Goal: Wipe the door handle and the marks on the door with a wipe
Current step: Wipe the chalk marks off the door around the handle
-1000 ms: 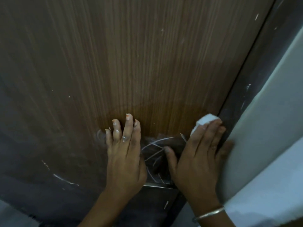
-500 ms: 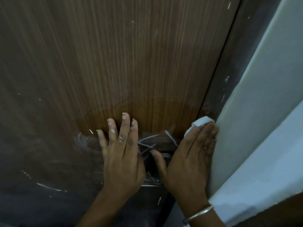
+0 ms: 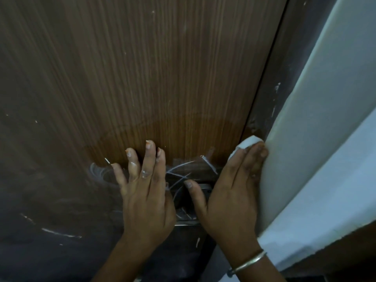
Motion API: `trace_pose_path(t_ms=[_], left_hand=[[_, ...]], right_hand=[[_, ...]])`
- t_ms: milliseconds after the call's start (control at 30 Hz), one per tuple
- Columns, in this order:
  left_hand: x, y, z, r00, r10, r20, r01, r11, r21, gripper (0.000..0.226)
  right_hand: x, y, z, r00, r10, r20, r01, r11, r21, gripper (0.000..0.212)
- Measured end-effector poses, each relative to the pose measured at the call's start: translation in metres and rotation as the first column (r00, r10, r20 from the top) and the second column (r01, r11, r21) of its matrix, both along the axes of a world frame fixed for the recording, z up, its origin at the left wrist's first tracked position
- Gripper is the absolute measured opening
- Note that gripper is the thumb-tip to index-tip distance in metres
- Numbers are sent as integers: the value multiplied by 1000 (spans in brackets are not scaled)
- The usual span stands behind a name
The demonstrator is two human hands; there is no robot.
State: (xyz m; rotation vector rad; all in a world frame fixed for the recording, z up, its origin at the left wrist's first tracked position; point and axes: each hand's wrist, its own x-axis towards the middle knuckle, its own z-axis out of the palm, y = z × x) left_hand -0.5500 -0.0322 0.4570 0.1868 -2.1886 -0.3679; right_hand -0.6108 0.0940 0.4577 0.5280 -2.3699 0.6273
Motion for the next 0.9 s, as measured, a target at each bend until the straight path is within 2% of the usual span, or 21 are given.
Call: trace_pose_path(t_ms=[67,167,233,300,400,500,600,700,800,900], left_hand=[[1,0,-2,1000,-10,8,10,1000,-3,65],[3,0,-2,1000,-19,9,19,1000,-8,65],[3,0,-2,1000,-24,7,24,1000,-5,64],[5,1,-2,999,-31,8,31,999,-7,64],[7,4,-4,999,-52,5,52,999,-8,65],[8,8,-5,998,-62,13,62,998,-19,66],[10,9,-8,998,-54,34,55,998,-22,68],[13,8,-11,998,-39,52,40,999,-9,68],[16,6,-13,997,-33,72,33,999,4,68],[18,5,-14,997,-24,75,23,1000,13,67]], right_hand=[[5,6,-6,999,13,39,-14,999,34,97],[19,13,-30,979,18,205,-37,995,88,93],[26,14,-46,948,60,311,-77,996,40,95],[30,11,-50,914,135,382,-106,990,-95,98],[27,2,-35,928,204,312,-133,963,-236,95],[15,-1,-17,958,227,175,-181,952,-245,94],[3,8,-19,945,300,131,-269,939,-213,91],[-2,23,-50,914,373,160,-355,925,-134,81],[9,29,-93,879,365,308,-333,931,-152,94],[17,32,-123,848,393,354,-341,918,-203,96]])
